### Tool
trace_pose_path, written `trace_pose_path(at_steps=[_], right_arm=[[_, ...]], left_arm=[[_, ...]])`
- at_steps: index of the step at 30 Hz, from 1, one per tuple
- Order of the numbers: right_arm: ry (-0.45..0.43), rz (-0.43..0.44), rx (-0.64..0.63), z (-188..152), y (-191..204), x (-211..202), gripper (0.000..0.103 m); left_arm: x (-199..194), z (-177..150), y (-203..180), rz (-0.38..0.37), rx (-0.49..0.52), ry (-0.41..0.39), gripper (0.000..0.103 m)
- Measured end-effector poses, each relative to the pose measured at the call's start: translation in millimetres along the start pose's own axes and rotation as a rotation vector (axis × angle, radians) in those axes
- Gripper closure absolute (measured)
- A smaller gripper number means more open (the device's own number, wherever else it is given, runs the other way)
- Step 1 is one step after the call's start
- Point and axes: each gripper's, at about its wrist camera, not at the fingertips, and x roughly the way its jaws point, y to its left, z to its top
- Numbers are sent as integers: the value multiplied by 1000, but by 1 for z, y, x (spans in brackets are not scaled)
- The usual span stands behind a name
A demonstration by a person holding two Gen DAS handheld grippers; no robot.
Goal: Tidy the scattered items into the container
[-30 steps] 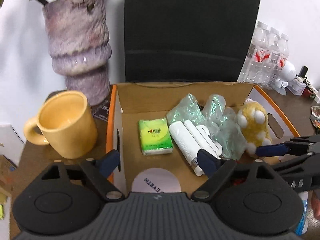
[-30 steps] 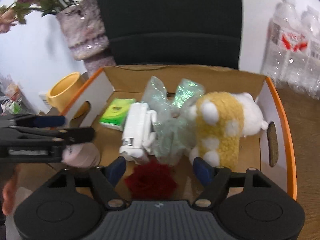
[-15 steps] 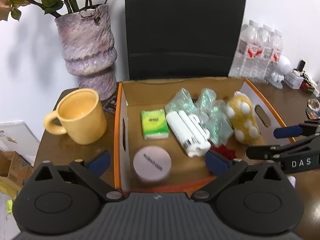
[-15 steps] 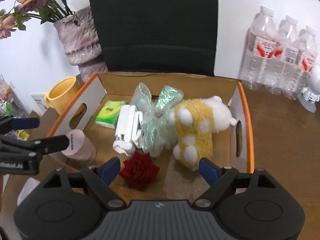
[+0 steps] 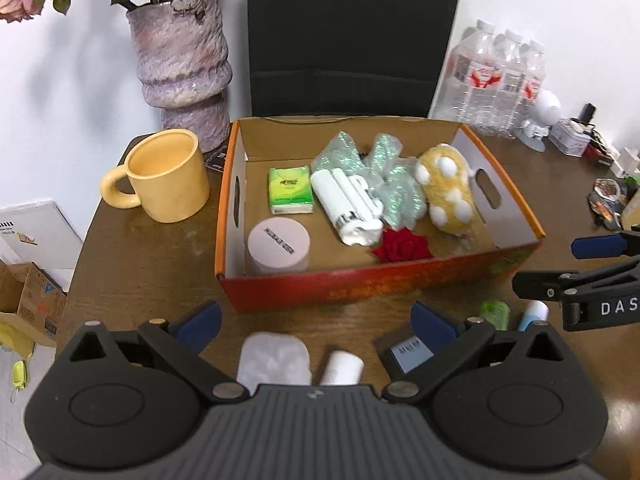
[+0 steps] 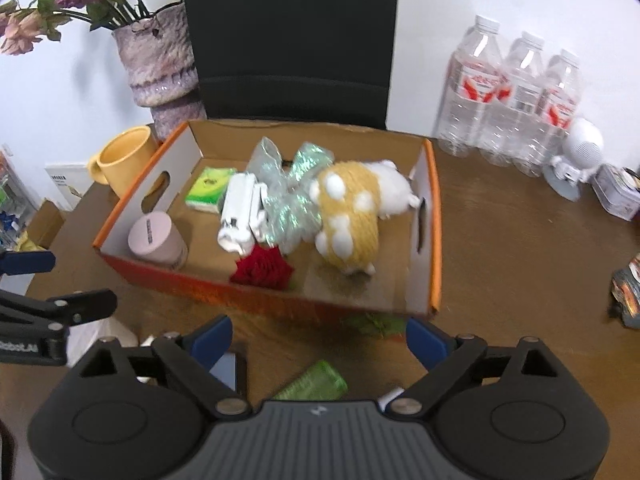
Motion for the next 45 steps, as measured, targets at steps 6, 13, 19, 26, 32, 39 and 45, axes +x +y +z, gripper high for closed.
trace_pose_path(at_steps=[6, 13, 19, 26, 32, 39, 45], right_arm=[[-17, 7, -11, -29, 5, -27, 9], [-47, 13, -30, -80, 15, -44, 8], [-159, 20, -23, -148, 21, -51, 8], [-205, 26, 38, -238, 18, -35, 8], [-278, 18, 88, -278, 17, -36, 8], [-301, -27, 108, -292, 19, -38, 2], [-298, -66, 36, -293, 33, -31, 0]], left_arm=[[-24, -27, -7, -15, 17, -10, 0], [-37, -75, -7, -27, -18, -19, 0], [-44, -141, -8, 7, -47, -81, 0], [-46, -222, 1, 27, -157, -162, 0], [-48, -251, -14, 68, -82, -226, 0], [-36, -266, -26, 114, -45, -227, 0], [-36, -267, -31, 105, -39, -227, 0]])
